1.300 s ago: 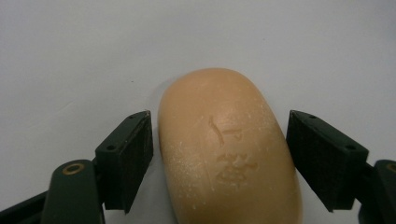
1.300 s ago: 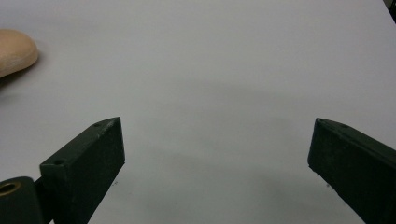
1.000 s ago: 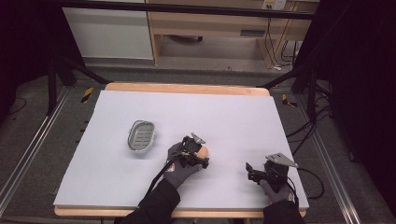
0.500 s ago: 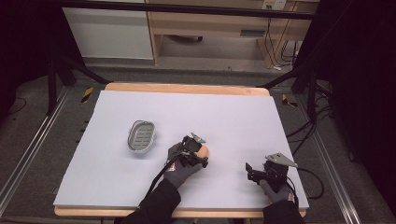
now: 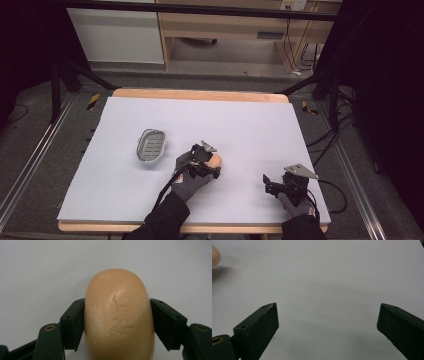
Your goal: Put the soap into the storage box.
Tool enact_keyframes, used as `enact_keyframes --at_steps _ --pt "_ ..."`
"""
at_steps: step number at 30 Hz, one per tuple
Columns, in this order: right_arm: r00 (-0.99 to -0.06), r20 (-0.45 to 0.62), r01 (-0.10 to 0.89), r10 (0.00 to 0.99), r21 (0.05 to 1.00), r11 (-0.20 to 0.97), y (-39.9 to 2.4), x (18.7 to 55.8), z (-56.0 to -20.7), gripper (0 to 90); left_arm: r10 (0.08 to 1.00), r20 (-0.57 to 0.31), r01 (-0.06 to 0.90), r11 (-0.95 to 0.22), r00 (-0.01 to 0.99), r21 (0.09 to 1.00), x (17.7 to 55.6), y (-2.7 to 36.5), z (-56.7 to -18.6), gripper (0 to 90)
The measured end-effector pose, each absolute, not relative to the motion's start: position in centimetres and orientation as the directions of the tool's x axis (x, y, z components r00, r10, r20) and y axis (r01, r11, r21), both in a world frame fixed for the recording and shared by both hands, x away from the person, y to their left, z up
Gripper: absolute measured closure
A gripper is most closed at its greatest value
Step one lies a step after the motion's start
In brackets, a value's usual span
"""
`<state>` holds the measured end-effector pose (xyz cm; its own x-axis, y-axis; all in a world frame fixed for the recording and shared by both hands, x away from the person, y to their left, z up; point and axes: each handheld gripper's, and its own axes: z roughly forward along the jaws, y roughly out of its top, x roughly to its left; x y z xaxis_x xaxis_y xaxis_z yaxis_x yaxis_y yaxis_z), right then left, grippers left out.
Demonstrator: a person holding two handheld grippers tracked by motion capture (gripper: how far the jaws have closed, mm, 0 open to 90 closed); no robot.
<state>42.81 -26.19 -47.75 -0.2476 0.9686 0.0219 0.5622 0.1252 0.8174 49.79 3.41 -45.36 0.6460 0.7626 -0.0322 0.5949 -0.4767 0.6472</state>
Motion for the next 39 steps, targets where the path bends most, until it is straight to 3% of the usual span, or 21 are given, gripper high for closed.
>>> enact_keyframes --at_steps 17,39 --pt "-0.245 0.023 0.566 0.969 0.815 0.124 -26.1 42.8 -47.7 4.1 0.740 -0.034 0.563 -0.480 0.672 0.672 48.0 5.8 -43.0 31.7" --pt "-0.244 0.017 0.566 0.970 0.814 0.128 -26.1 42.8 -47.8 4.1 0.783 -0.026 0.571 -0.429 0.621 0.700 47.5 10.4 -41.8 32.0"
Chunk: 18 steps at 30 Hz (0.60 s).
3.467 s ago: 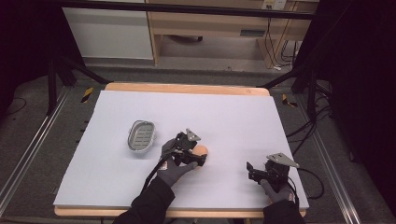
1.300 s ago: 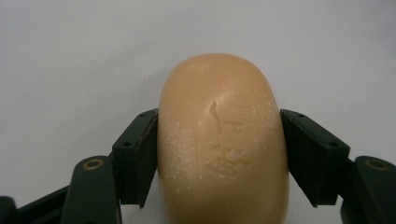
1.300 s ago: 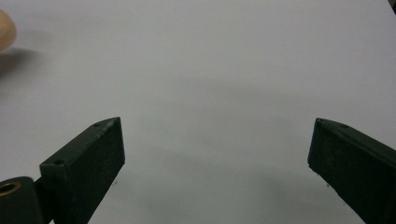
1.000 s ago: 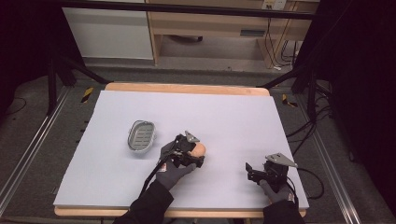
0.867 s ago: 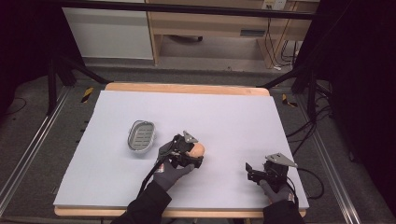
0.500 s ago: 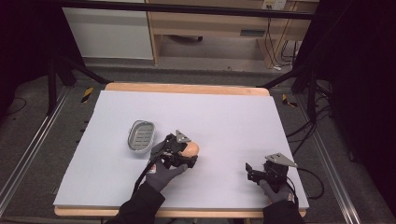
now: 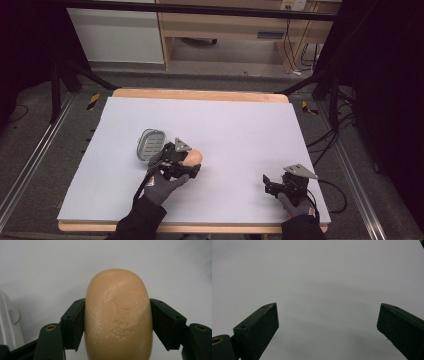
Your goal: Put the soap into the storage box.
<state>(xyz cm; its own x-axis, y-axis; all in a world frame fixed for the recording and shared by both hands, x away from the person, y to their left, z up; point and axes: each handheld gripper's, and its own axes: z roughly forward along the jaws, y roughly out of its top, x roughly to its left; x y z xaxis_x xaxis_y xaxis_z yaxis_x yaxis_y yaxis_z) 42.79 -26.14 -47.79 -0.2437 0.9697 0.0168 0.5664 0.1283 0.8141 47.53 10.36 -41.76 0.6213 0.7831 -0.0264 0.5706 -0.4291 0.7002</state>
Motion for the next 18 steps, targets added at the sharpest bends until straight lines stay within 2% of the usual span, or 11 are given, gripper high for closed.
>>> enact_keyframes --at_steps 18 --pt "-0.250 0.015 0.564 0.968 0.815 0.133 -26.1 42.8 -47.8 4.1 0.818 -0.033 0.587 -0.383 0.574 0.713 47.2 14.0 -41.3 32.1"
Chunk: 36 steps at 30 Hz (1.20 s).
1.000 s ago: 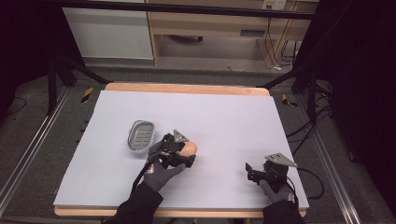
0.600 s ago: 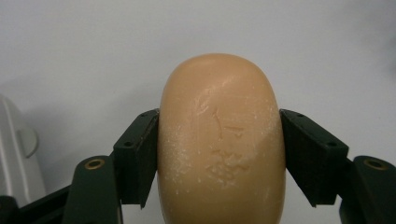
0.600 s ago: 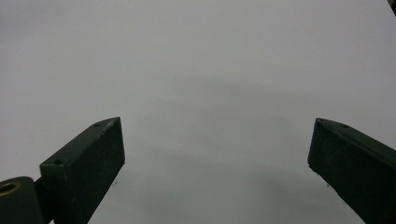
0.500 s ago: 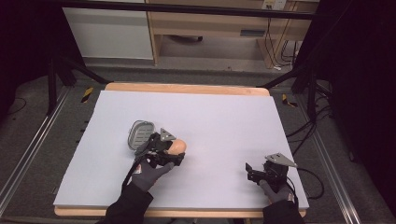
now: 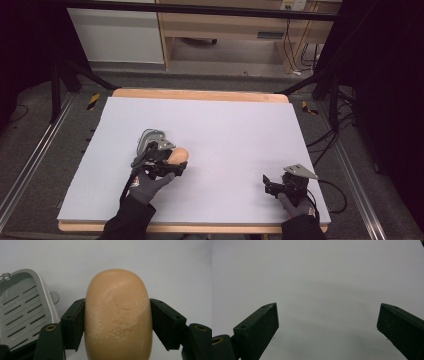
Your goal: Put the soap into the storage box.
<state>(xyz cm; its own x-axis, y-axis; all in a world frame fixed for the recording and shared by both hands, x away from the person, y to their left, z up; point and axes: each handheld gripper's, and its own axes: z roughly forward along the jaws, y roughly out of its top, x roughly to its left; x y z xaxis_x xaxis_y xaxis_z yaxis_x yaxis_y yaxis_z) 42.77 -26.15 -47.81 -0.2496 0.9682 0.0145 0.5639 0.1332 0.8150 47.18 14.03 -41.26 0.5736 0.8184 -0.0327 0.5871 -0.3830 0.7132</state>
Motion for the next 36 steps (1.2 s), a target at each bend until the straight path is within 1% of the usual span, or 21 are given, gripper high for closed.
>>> enact_keyframes --at_steps 10,16,36 --pt "-0.263 0.007 0.563 0.965 0.813 0.148 -25.9 42.6 -47.8 4.1 0.845 -0.048 0.600 -0.337 0.533 0.726 47.4 16.3 -40.8 32.1" --pt "-0.268 0.005 0.562 0.964 0.813 0.152 -25.9 42.6 -47.8 4.2 0.859 -0.036 0.601 -0.327 0.511 0.729 47.9 17.3 -40.5 32.1" --pt "-0.268 0.003 0.565 0.963 0.811 0.155 -25.7 42.7 -47.8 4.1 0.883 -0.065 0.612 -0.267 0.465 0.744 49.0 19.1 -39.9 32.2"
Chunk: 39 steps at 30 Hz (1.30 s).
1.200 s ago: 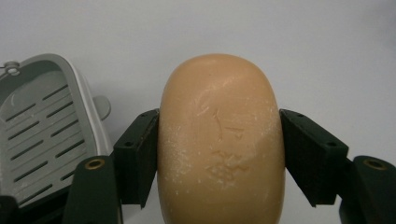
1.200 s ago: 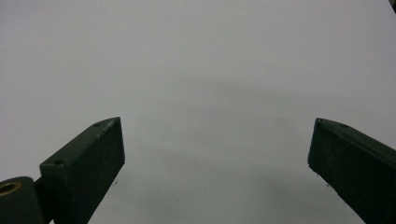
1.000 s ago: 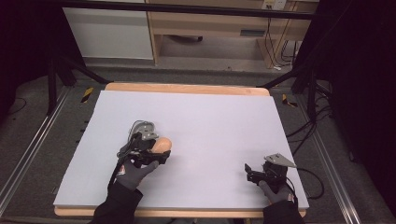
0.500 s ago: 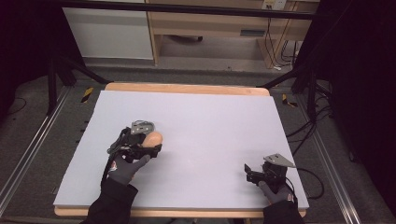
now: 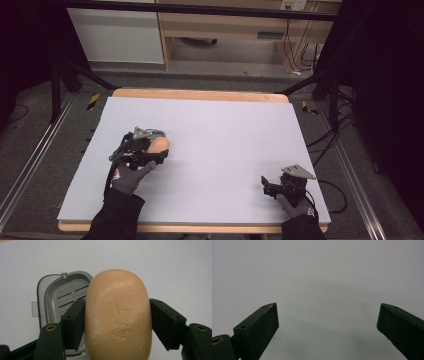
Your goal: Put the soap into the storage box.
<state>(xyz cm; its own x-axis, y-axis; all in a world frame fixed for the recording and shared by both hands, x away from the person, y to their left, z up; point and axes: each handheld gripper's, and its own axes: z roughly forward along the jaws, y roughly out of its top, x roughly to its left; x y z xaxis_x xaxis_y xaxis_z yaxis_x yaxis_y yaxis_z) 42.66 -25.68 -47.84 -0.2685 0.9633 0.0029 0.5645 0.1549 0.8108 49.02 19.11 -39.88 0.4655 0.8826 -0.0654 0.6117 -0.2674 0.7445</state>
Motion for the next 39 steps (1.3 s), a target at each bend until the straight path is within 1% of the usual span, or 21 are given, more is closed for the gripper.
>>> enact_keyframes --at_steps 11,18,28,39 --pt "-0.269 -0.003 0.564 0.963 0.810 0.160 -25.7 42.7 -47.9 4.2 0.893 -0.073 0.620 -0.247 0.443 0.745 50.2 19.9 -39.4 32.2" --pt "-0.271 -0.003 0.566 0.962 0.808 0.162 -25.7 42.8 -48.0 4.1 0.898 -0.094 0.623 -0.220 0.431 0.751 51.0 20.7 -39.0 32.2" --pt "-0.268 -0.006 0.568 0.963 0.806 0.163 -25.6 42.8 -48.0 4.2 0.909 -0.114 0.641 -0.190 0.401 0.743 52.2 22.1 -39.7 32.2" --pt "-0.269 -0.005 0.569 0.963 0.806 0.163 -25.6 42.8 -48.0 4.1 0.907 -0.105 0.646 -0.204 0.407 0.736 52.9 21.4 -40.2 32.2"
